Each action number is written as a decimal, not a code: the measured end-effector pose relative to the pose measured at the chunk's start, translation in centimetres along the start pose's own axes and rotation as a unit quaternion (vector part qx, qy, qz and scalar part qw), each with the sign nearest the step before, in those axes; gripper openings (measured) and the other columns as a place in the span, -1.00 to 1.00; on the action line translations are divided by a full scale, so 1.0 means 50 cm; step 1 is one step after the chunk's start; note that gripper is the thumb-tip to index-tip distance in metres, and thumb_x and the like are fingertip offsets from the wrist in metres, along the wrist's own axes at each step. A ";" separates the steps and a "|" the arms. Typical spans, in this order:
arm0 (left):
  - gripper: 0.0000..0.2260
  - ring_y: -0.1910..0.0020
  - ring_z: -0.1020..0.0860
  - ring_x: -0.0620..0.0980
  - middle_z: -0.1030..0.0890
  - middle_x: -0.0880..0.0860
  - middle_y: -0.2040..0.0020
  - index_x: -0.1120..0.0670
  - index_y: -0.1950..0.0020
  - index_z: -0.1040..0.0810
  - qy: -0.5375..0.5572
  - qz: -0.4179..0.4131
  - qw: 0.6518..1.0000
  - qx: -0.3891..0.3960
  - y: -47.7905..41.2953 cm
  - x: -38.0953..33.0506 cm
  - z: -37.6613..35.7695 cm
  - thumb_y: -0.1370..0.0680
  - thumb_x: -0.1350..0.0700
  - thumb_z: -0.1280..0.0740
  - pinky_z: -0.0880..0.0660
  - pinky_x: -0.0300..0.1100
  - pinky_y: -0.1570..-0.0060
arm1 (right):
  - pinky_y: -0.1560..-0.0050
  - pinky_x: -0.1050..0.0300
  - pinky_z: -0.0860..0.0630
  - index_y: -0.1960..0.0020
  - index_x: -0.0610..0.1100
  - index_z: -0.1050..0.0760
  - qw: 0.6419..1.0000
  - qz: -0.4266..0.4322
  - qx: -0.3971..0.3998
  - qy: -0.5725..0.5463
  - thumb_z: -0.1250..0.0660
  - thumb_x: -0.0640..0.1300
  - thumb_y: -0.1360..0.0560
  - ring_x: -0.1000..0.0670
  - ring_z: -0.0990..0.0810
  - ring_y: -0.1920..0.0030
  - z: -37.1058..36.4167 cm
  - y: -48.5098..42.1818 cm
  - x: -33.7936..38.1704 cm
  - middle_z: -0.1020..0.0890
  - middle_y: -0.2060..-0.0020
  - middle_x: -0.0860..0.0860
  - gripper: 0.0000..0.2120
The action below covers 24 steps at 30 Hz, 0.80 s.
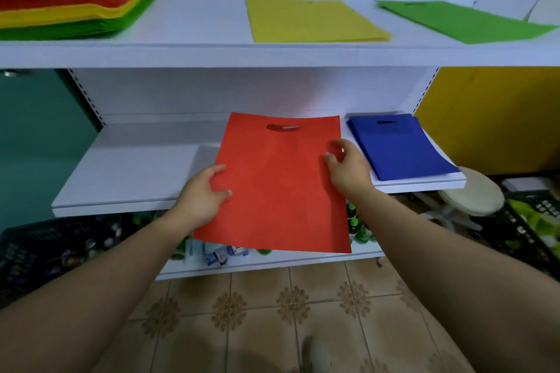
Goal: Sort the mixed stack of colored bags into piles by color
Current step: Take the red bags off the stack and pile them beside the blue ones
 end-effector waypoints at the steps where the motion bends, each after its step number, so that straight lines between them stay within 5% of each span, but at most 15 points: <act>1: -0.52 -0.17 -0.49 0.03 -0.44 0.11 -0.34 0.10 -0.42 -0.35 -0.001 0.008 1.000 -0.004 -0.021 -0.005 -0.020 -0.52 0.30 -0.34 -0.44 -0.17 -0.13 | -0.24 0.10 -0.39 -0.38 -0.07 -0.38 1.000 0.004 0.009 0.001 -0.25 -0.07 -0.58 -0.07 -0.48 -0.25 -0.001 -0.034 -0.015 -0.52 -0.26 -0.05 -0.63; 6: -0.52 -0.10 -0.49 0.02 -0.46 0.15 -0.33 0.11 -0.41 -0.36 -0.034 0.052 0.998 -0.031 -0.130 -0.008 -0.113 -0.51 0.29 -0.35 -0.42 -0.20 -0.08 | -0.14 0.17 -0.40 -0.37 -0.09 -0.39 0.998 0.015 0.066 0.012 -0.26 -0.07 -0.58 -0.09 -0.51 -0.21 -0.023 -0.202 -0.080 -0.53 -0.25 -0.08 -0.63; 12: -0.53 -0.30 -0.42 0.13 -0.44 0.17 -0.35 0.12 -0.37 -0.42 -0.148 0.045 0.987 -0.046 -0.267 0.031 -0.187 -0.47 0.25 -0.39 -0.29 -0.16 -0.27 | -0.06 0.18 -0.46 -0.38 -0.07 -0.38 0.985 0.037 0.163 0.041 -0.31 -0.17 -0.53 -0.06 -0.55 -0.09 -0.107 -0.342 -0.159 -0.56 -0.19 -0.07 -0.58; 16: -0.52 -0.31 -0.41 0.14 -0.42 0.19 -0.35 0.14 -0.39 -0.40 -0.159 0.062 0.985 -0.040 -0.344 0.066 -0.227 -0.48 0.24 -0.39 -0.28 -0.16 -0.28 | 0.10 0.21 -0.57 -0.34 -0.07 -0.41 0.986 0.012 0.162 0.025 -0.26 -0.24 -0.54 -0.04 -0.59 0.03 -0.144 -0.409 -0.207 -0.57 -0.11 -0.03 -0.62; 19: -0.50 -0.33 -0.40 0.13 -0.40 0.18 -0.37 0.13 -0.42 -0.37 -0.154 0.067 0.985 -0.038 -0.389 0.083 -0.257 -0.50 0.23 -0.38 -0.28 -0.18 -0.27 | -0.08 0.06 -0.55 -0.32 -0.09 -0.43 0.987 0.021 0.147 0.056 -0.26 -0.21 -0.53 -0.12 -0.58 -0.09 -0.172 -0.457 -0.237 -0.56 -0.17 -0.09 -0.64; 24: -0.45 -0.37 -0.34 0.12 -0.33 0.19 -0.41 0.13 -0.44 -0.32 -0.170 0.056 0.983 -0.046 -0.456 0.102 -0.298 -0.49 0.16 -0.40 -0.23 -0.15 -0.33 | -0.10 0.12 -0.42 -0.34 -0.20 -0.40 0.982 0.052 0.116 0.139 -0.24 -0.15 -0.57 -0.16 -0.51 -0.14 -0.206 -0.513 -0.267 -0.43 -0.23 -0.15 -0.65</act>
Point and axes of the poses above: each hand's wrist, its own y-axis away from the middle knuckle, its own z-axis out of the back of the hand, x = y × z, the point moved 6 cm from there along -y, towards the middle knuckle
